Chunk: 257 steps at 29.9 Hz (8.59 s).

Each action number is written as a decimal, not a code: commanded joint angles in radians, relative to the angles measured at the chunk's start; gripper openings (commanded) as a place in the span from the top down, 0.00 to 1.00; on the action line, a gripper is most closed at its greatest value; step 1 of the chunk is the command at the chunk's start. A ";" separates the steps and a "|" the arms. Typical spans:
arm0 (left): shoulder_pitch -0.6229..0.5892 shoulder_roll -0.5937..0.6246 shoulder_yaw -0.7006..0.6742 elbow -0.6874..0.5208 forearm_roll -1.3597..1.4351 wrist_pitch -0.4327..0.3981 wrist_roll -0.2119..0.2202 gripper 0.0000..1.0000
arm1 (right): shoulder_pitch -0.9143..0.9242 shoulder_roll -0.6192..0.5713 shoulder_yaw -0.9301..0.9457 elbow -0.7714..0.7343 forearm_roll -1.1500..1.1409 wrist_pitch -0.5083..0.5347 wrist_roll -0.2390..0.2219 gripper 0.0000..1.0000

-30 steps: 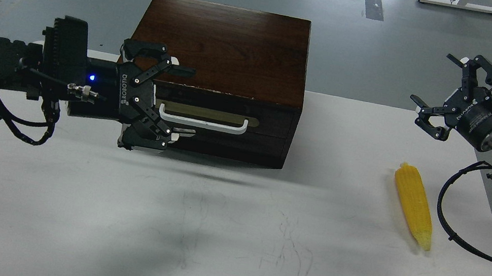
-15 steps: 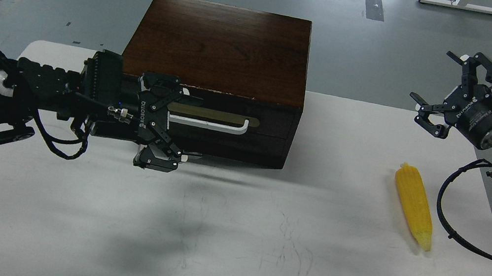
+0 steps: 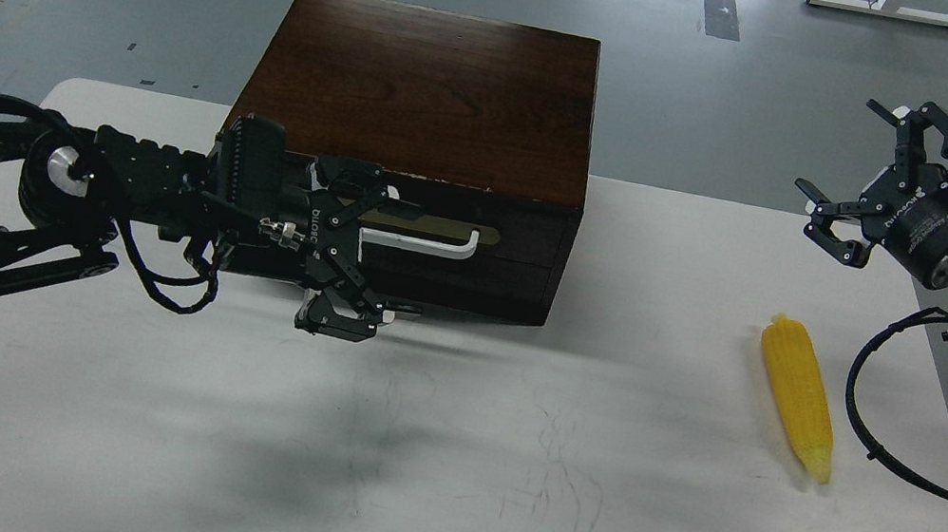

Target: Put corn in drawer with both arms

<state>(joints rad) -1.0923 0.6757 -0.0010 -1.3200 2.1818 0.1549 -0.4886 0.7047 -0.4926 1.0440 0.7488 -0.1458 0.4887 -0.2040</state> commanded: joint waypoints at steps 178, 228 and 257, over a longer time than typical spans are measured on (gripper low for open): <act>0.149 0.249 0.095 -0.374 0.000 -0.084 0.000 0.01 | 0.030 -0.001 0.007 -0.035 -0.002 0.000 -0.005 0.00; 0.124 0.330 -0.235 -0.390 0.000 -0.034 0.000 0.01 | 0.027 -0.001 -0.001 -0.065 -0.002 0.000 -0.003 0.00; 0.137 0.352 -0.444 0.252 -2.065 -0.296 0.246 0.02 | 0.047 -0.322 -0.222 0.306 -0.374 0.000 0.069 0.01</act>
<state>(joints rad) -0.9971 1.0556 -0.4451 -1.1323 0.2180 -0.1183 -0.3208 0.7546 -0.7739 0.8261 1.0102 -0.4166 0.4887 -0.1578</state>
